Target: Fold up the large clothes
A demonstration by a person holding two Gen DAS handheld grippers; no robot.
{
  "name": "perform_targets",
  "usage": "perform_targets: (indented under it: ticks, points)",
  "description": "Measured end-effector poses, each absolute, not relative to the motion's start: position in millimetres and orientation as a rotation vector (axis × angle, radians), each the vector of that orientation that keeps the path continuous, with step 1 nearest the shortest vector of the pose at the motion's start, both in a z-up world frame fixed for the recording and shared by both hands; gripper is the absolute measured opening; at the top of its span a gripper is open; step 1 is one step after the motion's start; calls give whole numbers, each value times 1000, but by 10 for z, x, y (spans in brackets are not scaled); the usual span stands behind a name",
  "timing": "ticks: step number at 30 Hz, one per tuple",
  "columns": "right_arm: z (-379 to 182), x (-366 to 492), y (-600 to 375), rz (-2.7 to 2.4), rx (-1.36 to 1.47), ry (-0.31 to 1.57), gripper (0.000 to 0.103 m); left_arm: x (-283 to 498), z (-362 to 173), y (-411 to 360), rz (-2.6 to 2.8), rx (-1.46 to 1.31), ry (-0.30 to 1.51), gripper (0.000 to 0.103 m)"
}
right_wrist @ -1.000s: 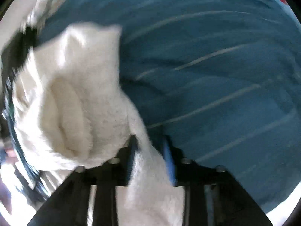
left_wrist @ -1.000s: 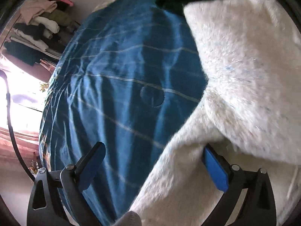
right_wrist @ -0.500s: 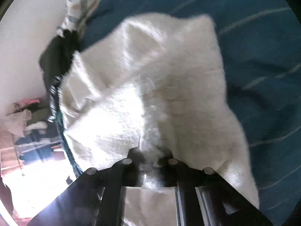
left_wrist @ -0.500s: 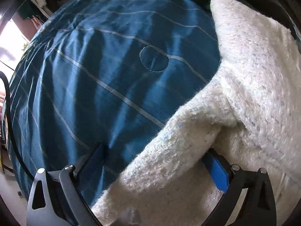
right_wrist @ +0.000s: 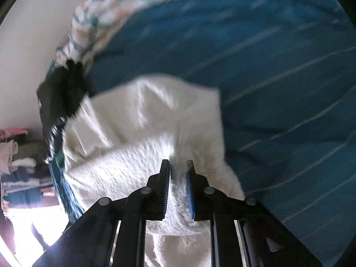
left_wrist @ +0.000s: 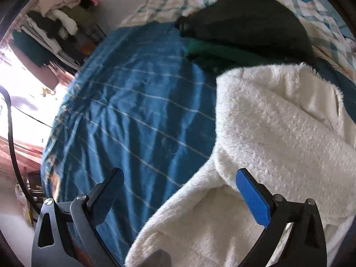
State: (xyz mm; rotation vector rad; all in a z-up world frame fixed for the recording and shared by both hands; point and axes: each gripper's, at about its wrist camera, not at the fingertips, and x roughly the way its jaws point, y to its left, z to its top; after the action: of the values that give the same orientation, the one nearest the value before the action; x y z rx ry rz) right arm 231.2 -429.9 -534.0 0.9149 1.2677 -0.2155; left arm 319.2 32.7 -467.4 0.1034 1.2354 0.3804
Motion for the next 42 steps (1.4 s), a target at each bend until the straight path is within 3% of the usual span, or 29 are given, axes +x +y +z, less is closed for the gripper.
perform_targets:
  ticks: [5, 8, 14, 15, 17, 20, 23, 25, 28, 32, 36, 37, 39, 42]
  points:
    - [-4828, 2156, -4239, -202, 866, 1151, 15, 3390, -4758, 391, 352, 56, 1186, 103]
    - [-4836, 2227, -4007, -105, 866, 1173, 15, 3751, -4997, 285, 336, 117, 1167, 103]
    - [-5659, 2579, -3749, -221, 857, 1406, 14, 4179, -5689, 384, 279, 217, 1284, 103]
    - [-5819, 2576, -3776, -260, 871, 1440, 3, 4159, -5711, 391, 259, 201, 1287, 103]
    - [-6052, 2571, -3844, -293, 944, 1455, 0, 4151, -5763, 400, 215, 208, 1265, 103]
    - [-5978, 2633, -3872, -316, 981, 1477, 0, 4106, -5816, 370, 190, 238, 1173, 103]
    - [-5663, 2623, -3757, -290, 894, 1490, 8, 4087, -5853, 421, 192, 187, 1140, 103]
    - [-5377, 2547, -3550, -252, 816, 1493, 21, 4108, -5820, 480, 180, 156, 1171, 103]
    - [-5195, 2275, -3139, -169, 833, 1531, 27, 4069, -5691, 531, 218, 165, 1199, 103]
    - [-5409, 1858, -2432, -26, 879, 1654, 37, 3570, -5423, 580, 323, 228, 1211, 103]
    - [-5843, 1697, -1944, -20, 852, 1721, 38, 2855, -5374, 689, 380, 284, 1272, 103]
    - [-5975, 1667, -1863, -32, 840, 1730, 36, 2621, -5414, 727, 399, 309, 1297, 103]
    - [-6059, 1618, -1783, -92, 784, 1682, 15, 2309, -5496, 774, 449, 339, 1347, 103]
    - [-5955, 1590, -1717, -64, 820, 1640, 9, 1933, -5564, 922, 539, 331, 1399, 103]
